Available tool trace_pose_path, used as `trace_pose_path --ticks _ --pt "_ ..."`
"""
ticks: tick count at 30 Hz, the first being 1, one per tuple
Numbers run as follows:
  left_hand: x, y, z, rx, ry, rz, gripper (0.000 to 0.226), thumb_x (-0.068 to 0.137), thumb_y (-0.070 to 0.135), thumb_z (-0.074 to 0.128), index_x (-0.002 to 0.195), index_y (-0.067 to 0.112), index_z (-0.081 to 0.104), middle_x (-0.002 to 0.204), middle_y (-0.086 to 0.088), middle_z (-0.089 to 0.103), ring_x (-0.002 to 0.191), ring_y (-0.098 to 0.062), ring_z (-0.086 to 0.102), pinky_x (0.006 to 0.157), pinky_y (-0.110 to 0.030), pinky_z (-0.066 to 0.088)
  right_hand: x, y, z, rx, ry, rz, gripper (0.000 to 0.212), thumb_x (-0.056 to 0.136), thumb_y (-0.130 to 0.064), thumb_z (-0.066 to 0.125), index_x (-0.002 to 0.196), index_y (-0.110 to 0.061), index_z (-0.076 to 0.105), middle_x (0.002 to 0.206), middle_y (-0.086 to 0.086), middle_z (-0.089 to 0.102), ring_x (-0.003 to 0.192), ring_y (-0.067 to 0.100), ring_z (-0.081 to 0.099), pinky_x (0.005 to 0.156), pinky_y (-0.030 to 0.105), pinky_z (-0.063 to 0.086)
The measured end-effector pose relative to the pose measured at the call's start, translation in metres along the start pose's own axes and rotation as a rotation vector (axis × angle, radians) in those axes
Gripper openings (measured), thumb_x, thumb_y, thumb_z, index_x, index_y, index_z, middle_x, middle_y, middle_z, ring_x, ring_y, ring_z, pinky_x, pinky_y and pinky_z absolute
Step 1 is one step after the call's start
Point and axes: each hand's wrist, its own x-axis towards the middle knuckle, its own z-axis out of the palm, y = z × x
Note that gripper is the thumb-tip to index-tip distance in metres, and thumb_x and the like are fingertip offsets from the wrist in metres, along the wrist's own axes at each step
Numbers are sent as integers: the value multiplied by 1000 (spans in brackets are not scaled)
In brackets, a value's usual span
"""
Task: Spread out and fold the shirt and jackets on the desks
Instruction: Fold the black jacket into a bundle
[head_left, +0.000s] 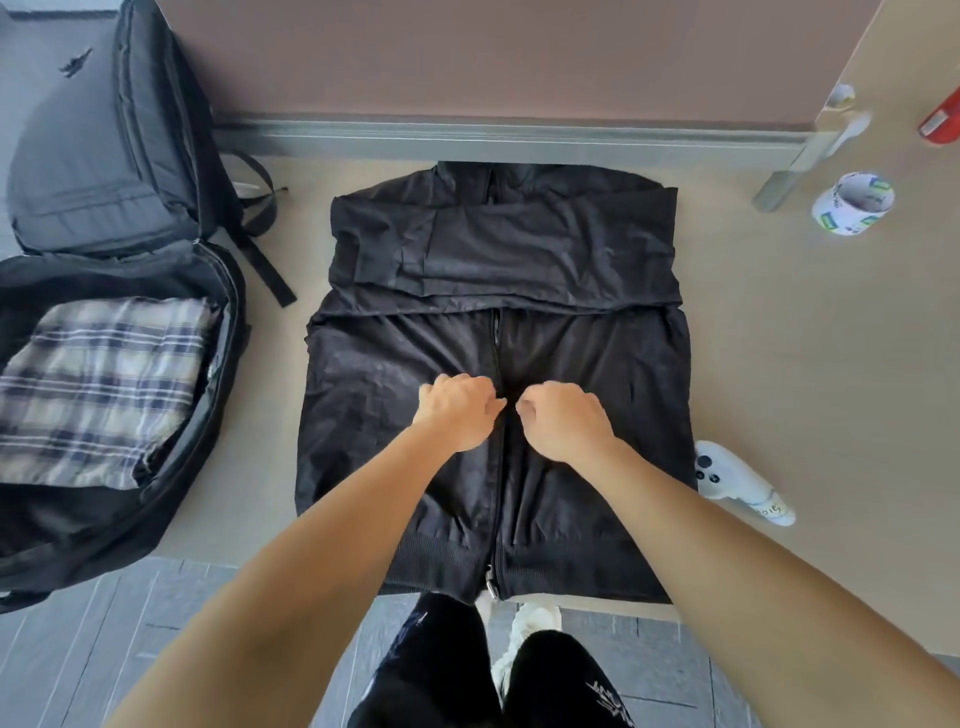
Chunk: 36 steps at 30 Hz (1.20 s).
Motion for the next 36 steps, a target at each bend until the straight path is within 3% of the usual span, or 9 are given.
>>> trace_pose_path --ticks 5,8,11,13,18,21,25,28,36 --pt "20 -26 -3 81 169 69 45 102 41 43 140 17 44 144 -7 43 135 -30 35 108 -43 34 50 -23 -18 262 143 139 25 102 -37 45 103 -19 63 95 1 66 89 28 64 70 37 54" --pt "38 -46 2 80 14 5 63 101 53 31 157 35 7 166 2 3 152 -31 0 121 -53 12 86 -34 -21 250 141 179 30 103 -36 45 122 -16 57 116 5 62 105 31 60 80 41 52" --pt "48 -70 6 59 -90 -41 66 98 63 23 153 48 -11 163 15 -20 149 -30 -23 115 -65 -6 104 -43 -19 140 99 157 31 104 -33 43 126 -14 55 124 7 55 108 33 58 84 45 51" --pt "48 -74 -3 44 -115 -26 67 96 62 29 153 50 -4 163 13 -16 149 -32 -20 114 -66 -6 108 -47 -21 69 50 102 30 104 -33 43 121 -16 61 119 5 59 106 32 60 83 44 52" --pt "90 -65 -64 -20 192 72 37 95 42 48 125 26 63 134 0 51 129 -30 35 105 -44 28 137 -37 -63 -49 185 45 29 102 -31 41 111 -20 67 111 3 60 104 30 58 73 36 44" --pt "145 -65 -101 -88 292 191 43 98 39 49 135 18 55 139 -4 50 132 -31 38 104 -42 36 168 -19 -91 -112 238 70 39 103 -36 44 139 -22 53 140 5 50 130 30 43 94 44 44" --pt "197 -68 -97 73 90 162 66 100 61 26 158 33 15 167 -2 6 153 -29 2 123 -50 9 190 17 -81 -274 -13 182 62 103 -57 25 159 -35 8 168 4 0 153 30 -5 121 50 13" --pt "199 -81 -62 184 96 175 67 98 66 14 158 38 2 167 1 -9 153 -28 -10 123 -53 -2 181 35 -44 -214 -13 226 64 100 -64 14 156 -43 -8 166 0 -20 152 29 -19 123 51 -2" --pt "150 -97 -26 285 176 243 70 98 67 8 158 34 -2 167 -3 -7 153 -29 -8 123 -53 1 117 11 1 -107 55 286 66 98 -66 11 156 -42 -12 163 -1 -27 150 28 -25 122 54 -8"
